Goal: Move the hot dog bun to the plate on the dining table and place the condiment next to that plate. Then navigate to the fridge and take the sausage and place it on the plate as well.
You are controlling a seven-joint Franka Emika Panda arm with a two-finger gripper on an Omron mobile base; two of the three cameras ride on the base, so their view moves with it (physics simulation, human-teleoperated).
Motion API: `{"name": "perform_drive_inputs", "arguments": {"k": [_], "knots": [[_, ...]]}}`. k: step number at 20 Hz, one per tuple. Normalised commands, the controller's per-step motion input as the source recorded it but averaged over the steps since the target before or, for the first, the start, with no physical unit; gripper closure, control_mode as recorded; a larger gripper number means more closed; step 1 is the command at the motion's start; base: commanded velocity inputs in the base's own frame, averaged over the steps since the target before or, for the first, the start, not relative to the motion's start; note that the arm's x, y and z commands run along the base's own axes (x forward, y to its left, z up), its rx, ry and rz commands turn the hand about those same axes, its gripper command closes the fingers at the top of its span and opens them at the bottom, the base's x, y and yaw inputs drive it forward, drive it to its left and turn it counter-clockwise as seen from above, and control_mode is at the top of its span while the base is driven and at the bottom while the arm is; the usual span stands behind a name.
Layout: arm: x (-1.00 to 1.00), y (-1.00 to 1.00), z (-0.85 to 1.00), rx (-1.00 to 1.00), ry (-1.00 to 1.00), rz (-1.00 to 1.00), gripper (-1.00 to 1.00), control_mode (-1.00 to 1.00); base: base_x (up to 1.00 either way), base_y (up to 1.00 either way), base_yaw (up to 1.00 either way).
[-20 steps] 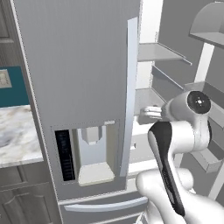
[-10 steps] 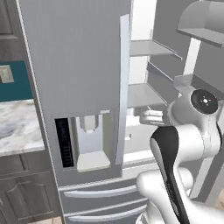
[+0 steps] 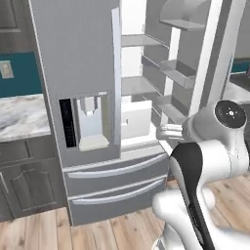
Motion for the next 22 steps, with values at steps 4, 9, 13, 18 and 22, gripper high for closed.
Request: {"name": "perform_drive_inputs", "arguments": {"k": [4, 9, 13, 18, 22], "knots": [[0.0, 0.0, 0.0, 0.0, 0.0, 0.0, 1.0, 1.0, -0.99, 0.18, -0.75], [0.0, 0.0, 0.0, 0.0, 0.0, 0.0, 1.0, 1.0, -0.88, 0.05, -0.78], [0.0, 0.0, 0.0, 0.0, 0.0, 0.0, 1.0, 1.0, -0.99, -0.11, -0.62], [0.0, 0.0, 0.0, 0.0, 0.0, 0.0, 1.0, 1.0, -1.0, -0.38, -0.53], [0.0, 0.0, 0.0, 0.0, 0.0, 0.0, 1.0, 1.0, -1.0, -0.56, -0.49]]}}
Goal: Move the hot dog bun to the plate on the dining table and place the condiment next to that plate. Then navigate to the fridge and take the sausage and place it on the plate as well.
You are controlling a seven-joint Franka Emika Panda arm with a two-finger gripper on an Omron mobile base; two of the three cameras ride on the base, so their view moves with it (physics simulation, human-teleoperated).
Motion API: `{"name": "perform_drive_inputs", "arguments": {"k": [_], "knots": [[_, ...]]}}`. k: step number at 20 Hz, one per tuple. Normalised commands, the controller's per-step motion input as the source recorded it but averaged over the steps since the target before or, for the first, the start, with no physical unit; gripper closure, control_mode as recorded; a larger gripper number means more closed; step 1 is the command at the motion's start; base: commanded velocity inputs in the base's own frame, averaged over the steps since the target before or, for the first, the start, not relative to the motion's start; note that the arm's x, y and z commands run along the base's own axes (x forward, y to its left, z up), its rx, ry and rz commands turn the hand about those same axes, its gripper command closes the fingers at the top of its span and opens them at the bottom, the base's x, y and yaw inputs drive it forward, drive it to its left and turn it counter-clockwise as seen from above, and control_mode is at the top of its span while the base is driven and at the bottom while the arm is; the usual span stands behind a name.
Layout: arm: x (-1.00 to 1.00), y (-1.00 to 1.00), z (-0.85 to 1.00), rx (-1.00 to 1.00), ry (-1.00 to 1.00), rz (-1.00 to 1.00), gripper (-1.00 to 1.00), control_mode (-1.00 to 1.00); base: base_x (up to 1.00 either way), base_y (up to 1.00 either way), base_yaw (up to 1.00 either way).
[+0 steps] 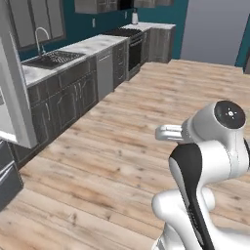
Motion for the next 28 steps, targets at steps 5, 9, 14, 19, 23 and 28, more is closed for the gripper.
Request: {"name": "perform_drive_inputs", "arguments": {"k": [5, 9, 14, 19, 23, 28], "knots": [[0.0, 0.0, 0.0, 0.0, 0.0, 0.0, 1.0, 1.0, -1.0, -0.66, -0.46], [0.0, 0.0, 0.0, 0.0, 0.0, 0.0, 1.0, 1.0, -0.97, -0.88, -0.4], [0.0, 0.0, 0.0, 0.0, 0.0, 0.0, 1.0, 1.0, -0.43, -1.0, -0.23], [0.0, 0.0, 0.0, 0.0, 0.0, 0.0, 1.0, 1.0, 0.06, -1.0, -0.03], [0.0, 0.0, 0.0, 0.0, 0.0, 0.0, 1.0, 1.0, 0.15, -1.0, 0.0], [0.0, 0.0, 0.0, 0.0, 0.0, 0.0, 1.0, 1.0, 0.19, -1.0, 0.0]]}}
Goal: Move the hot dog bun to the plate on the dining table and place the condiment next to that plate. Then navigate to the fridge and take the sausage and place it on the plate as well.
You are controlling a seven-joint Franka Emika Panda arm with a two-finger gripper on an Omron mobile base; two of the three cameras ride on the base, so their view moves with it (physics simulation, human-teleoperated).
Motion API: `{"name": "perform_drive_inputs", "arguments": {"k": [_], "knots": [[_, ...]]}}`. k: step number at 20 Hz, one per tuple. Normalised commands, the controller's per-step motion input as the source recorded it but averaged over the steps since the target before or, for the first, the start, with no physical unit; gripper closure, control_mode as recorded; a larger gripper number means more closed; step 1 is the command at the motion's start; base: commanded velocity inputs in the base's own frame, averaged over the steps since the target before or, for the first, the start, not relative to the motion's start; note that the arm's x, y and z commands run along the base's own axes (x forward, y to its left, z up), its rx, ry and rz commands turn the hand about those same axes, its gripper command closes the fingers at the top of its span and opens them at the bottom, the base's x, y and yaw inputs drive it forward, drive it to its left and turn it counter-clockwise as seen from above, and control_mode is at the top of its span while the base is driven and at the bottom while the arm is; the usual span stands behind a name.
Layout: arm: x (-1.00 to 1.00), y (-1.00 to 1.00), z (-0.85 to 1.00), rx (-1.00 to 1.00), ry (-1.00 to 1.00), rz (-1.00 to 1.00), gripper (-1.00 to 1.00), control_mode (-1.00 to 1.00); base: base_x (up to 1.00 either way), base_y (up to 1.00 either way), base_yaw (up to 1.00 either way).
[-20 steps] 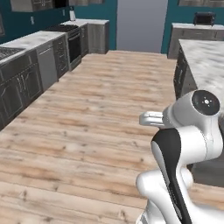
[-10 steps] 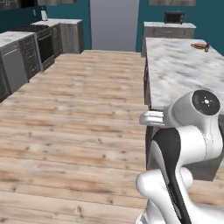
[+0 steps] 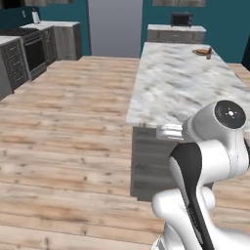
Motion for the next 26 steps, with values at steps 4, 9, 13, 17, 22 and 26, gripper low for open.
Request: {"name": "perform_drive_inputs", "arguments": {"k": [4, 9, 13, 17, 22, 26], "knots": [[0.0, 0.0, 0.0, 0.0, 0.0, 0.0, 1.0, 1.0, 0.28, -1.0, 0.0], [0.0, 0.0, 0.0, 0.0, 0.0, 0.0, 1.0, 1.0, 0.3, -1.0, 0.0], [0.0, 0.0, 0.0, 0.0, 0.0, 0.0, 1.0, 1.0, 0.3, -1.0, 0.0], [0.0, 0.0, 0.0, 0.0, 0.0, 0.0, 1.0, 1.0, 0.27, -1.0, 0.0], [0.0, 0.0, 0.0, 0.0, 0.0, 0.0, 1.0, 1.0, 0.23, -1.0, 0.01], [0.0, 0.0, 0.0, 0.0, 0.0, 0.0, 1.0, 1.0, 0.19, -1.0, 0.06]]}}
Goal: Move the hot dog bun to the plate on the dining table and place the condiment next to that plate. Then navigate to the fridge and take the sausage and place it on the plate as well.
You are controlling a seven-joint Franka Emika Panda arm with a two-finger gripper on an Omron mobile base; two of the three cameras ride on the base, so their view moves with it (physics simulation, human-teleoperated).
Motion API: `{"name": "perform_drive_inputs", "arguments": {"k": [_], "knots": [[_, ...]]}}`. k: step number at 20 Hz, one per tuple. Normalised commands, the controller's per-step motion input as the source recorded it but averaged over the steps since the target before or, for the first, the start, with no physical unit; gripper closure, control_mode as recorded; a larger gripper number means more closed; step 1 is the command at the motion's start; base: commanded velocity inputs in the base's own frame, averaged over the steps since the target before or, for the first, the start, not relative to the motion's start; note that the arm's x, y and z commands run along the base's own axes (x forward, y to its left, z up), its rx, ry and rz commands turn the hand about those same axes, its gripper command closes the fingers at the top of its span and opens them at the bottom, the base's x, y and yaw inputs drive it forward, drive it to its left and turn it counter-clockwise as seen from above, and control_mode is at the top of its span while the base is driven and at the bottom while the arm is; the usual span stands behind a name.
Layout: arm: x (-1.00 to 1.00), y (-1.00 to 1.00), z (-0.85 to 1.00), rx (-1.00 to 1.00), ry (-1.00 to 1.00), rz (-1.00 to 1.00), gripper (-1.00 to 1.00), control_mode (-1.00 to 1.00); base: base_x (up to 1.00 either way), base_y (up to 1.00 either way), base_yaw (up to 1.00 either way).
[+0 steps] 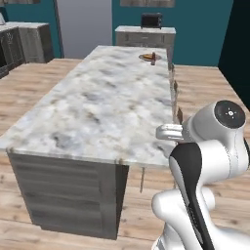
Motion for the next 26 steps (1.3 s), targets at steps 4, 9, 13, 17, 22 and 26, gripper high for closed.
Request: {"name": "perform_drive_inputs", "arguments": {"k": [4, 9, 13, 17, 22, 26], "knots": [[0.0, 0.0, 0.0, 0.0, 0.0, 0.0, 1.0, 1.0, 0.18, -1.0, 0.14], [0.0, 0.0, 0.0, 0.0, 0.0, 0.0, 1.0, 1.0, 0.32, -1.0, 0.19], [0.0, 0.0, 0.0, 0.0, 0.0, 0.0, 1.0, 1.0, 0.5, -1.0, 0.25], [0.0, 0.0, 0.0, 0.0, 0.0, 0.0, 1.0, 1.0, 0.58, -1.0, 0.31], [0.0, 0.0, 0.0, 0.0, 0.0, 0.0, 1.0, 1.0, 0.9, -1.0, 0.25], [0.0, 0.0, 0.0, 0.0, 0.0, 0.0, 1.0, 1.0, 1.0, -1.0, 0.21]]}}
